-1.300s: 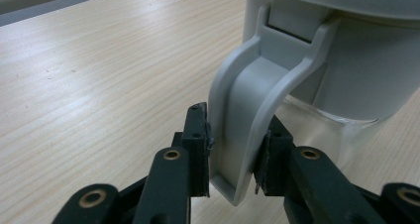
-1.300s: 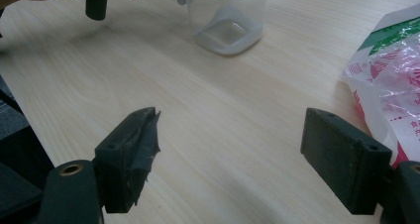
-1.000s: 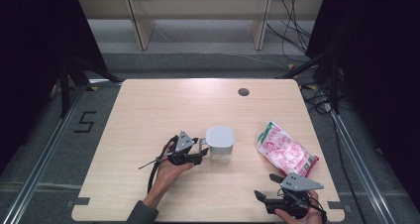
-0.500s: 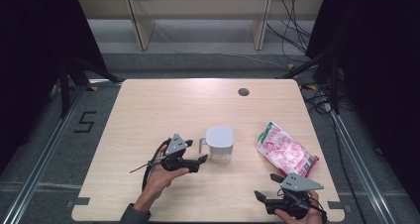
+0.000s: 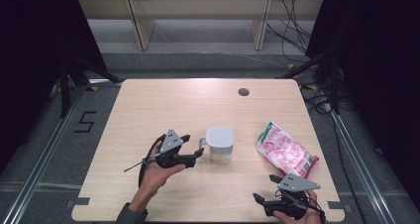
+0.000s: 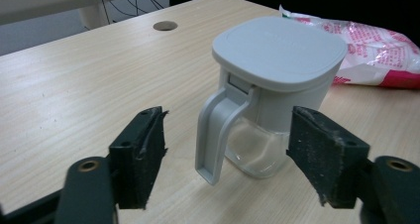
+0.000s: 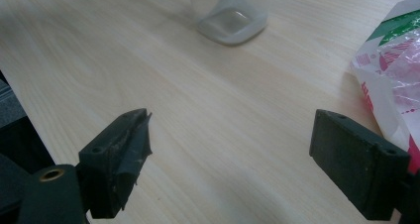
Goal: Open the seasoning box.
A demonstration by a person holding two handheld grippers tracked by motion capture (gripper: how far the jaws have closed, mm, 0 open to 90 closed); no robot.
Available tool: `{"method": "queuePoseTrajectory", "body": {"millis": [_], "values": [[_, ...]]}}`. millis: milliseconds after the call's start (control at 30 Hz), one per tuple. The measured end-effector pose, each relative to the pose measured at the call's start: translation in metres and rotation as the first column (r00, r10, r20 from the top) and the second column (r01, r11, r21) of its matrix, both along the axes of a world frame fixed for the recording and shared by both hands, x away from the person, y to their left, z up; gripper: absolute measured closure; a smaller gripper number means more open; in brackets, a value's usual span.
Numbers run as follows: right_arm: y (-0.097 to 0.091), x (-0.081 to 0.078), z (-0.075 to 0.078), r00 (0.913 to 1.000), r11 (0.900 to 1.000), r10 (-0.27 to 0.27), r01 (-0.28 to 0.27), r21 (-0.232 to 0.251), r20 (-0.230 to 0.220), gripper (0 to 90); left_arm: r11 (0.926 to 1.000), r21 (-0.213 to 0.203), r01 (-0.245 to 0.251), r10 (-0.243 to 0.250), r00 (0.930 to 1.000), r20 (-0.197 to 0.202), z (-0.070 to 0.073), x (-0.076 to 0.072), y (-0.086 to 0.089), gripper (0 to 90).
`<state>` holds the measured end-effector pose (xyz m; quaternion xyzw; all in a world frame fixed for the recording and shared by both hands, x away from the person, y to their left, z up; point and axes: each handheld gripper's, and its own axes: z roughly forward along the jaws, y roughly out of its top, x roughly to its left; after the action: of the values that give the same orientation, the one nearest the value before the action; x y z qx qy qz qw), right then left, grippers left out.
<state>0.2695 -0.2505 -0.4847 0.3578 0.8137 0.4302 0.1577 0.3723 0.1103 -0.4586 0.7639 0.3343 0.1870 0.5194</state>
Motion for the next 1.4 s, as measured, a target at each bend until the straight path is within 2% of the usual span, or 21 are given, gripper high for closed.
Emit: {"method": "queuePoseTrajectory", "body": {"millis": [33, 67, 133, 167, 300, 333, 400, 433, 533, 567, 667, 733, 800, 933, 1067, 1167, 1233, 1300, 1333, 1367, 1400], "values": [[0.001, 0.000, 0.000, 0.9999, 1.0000, 0.005, -0.005, 0.003, -0.010, 16.3, 0.9999, -0.013, 0.007, -0.007, 1.0000, 0.000, 0.002, 0.000, 0.000, 32.5], [0.001, 0.000, 0.000, 1.0000, 1.0000, -0.001, 0.001, -0.001, 0.005, 15.8, 0.9996, -0.026, 0.014, -0.014, 0.9999, -0.005, 0.003, 0.001, 0.001, 35.8], [0.002, -0.001, 0.000, 0.9999, 0.9999, -0.010, 0.010, 0.008, -0.006, 15.4, 0.9990, -0.037, 0.023, -0.023, 0.9997, -0.001, 0.007, 0.003, 0.001, 37.6], [0.003, -0.002, 0.000, 0.9996, 0.9998, -0.013, 0.013, 0.014, -0.026, 15.4, 0.9989, -0.044, 0.015, -0.015, 0.9999, -0.006, 0.008, 0.002, 0.000, 41.6], [0.001, 0.000, 0.000, 0.9999, 1.0000, -0.008, 0.008, 0.003, -0.007, 15.7, 0.9978, -0.035, 0.056, -0.055, 0.9980, 0.030, 0.015, 0.005, -0.007, 49.6], [0.001, 0.001, 0.000, 1.0000, 1.0000, -0.001, 0.001, -0.005, 0.008, 17.2, 0.9967, -0.041, 0.070, -0.068, 0.9967, 0.044, 0.015, 0.005, -0.009, 58.5], [0.000, 0.001, 0.000, 1.0000, 1.0000, 0.004, -0.004, -0.003, 0.009, 17.5, 0.9947, -0.031, 0.098, -0.096, 0.9931, 0.067, 0.017, 0.005, -0.013, 59.1], [0.000, 0.001, 0.000, 1.0000, 1.0000, 0.003, -0.003, -0.002, 0.007, 17.5, 0.9941, -0.031, 0.104, -0.102, 0.9919, 0.076, 0.017, 0.005, -0.015, 62.9], [0.001, 0.001, -0.001, 0.9999, 0.9999, 0.001, -0.001, 0.015, -0.011, 17.4, 0.9937, -0.011, 0.112, -0.111, 0.9897, 0.091, 0.018, 0.006, -0.018, 71.1], [-0.001, 0.001, 0.000, 0.9999, 1.0000, -0.001, 0.001, 0.010, -0.017, 17.5, 0.9934, -0.014, 0.114, -0.112, 0.9886, 0.100, 0.018, 0.008, -0.019, 77.1], [-0.001, 0.001, 0.000, 0.9998, 0.9999, -0.001, 0.002, 0.015, -0.020, 17.5, 0.9936, -0.035, 0.107, -0.103, 0.9898, 0.098, 0.019, 0.012, -0.019, 81.1], [0.000, 0.001, 0.000, 0.9998, 0.9998, -0.015, 0.015, 0.013, -0.011, 17.5, 0.9945, -0.016, 0.103, -0.101, 0.9883, 0.114, 0.019, 0.016, -0.019, 83.9], [-0.001, 0.001, 0.000, 0.9998, 0.9998, -0.017, 0.017, 0.004, 0.002, 17.5, 0.9947, -0.018, 0.101, -0.098, 0.9899, 0.102, 0.018, 0.020, -0.019, 85.0], [-0.001, 0.001, 0.000, 0.9998, 0.9998, -0.018, 0.018, 0.004, 0.001, 17.5, 0.9947, -0.024, 0.100, -0.098, 0.9912, 0.090, 0.014, 0.023, -0.021, 86.0], [-0.001, 0.001, 0.000, 1.0000, 0.9999, -0.007, 0.007, 0.014, -0.002, 18.0, 0.9947, -0.009, 0.103, -0.101, 0.9908, 0.090, 0.012, 0.025, -0.023, 86.5], [-0.001, 0.002, 0.000, 1.0000, 0.9999, -0.005, 0.005, 0.014, 0.000, 18.1, 0.9937, -0.038, 0.105, -0.102, 0.9913, 0.084, 0.010, 0.026, -0.023, 86.6], [0.000, 0.001, 0.000, 1.0000, 0.9999, -0.006, 0.006, 0.015, -0.003, 18.2, 0.9946, -0.023, 0.102, -0.099, 0.9904, 0.097, 0.010, 0.026, -0.022, 86.6], [0.000, 0.001, 0.001, 0.9999, 0.9999, -0.015, 0.015, 0.008, 0.004, 19.6, 0.9949, -0.027, 0.097, -0.094, 0.9910, 0.095, 0.010, 0.026, -0.022, 86.8], [0.001, -0.001, 0.001, 0.9996, 0.9995, -0.023, 0.024, 0.021, -0.017, 20.8, 0.9950, -0.028, 0.096, -0.093, 0.9912, 0.094, 0.010, 0.026, -0.022, 87.1], [0.000, 0.001, 0.001, 0.9999, 0.9999, -0.001, 0.001, 0.013, 0.013, 22.2, 0.9948, -0.028, 0.097, -0.094, 0.9912, 0.093, 0.010, 0.026, -0.022, 87.1], [0.000, 0.001, 0.002, 0.9998, 0.9996, 0.013, -0.014, 0.027, 0.012, 24.8, 0.9949, -0.039, 0.093, -0.090, 0.9923, 0.086, 0.009, 0.026, -0.021, 87.0]]}}
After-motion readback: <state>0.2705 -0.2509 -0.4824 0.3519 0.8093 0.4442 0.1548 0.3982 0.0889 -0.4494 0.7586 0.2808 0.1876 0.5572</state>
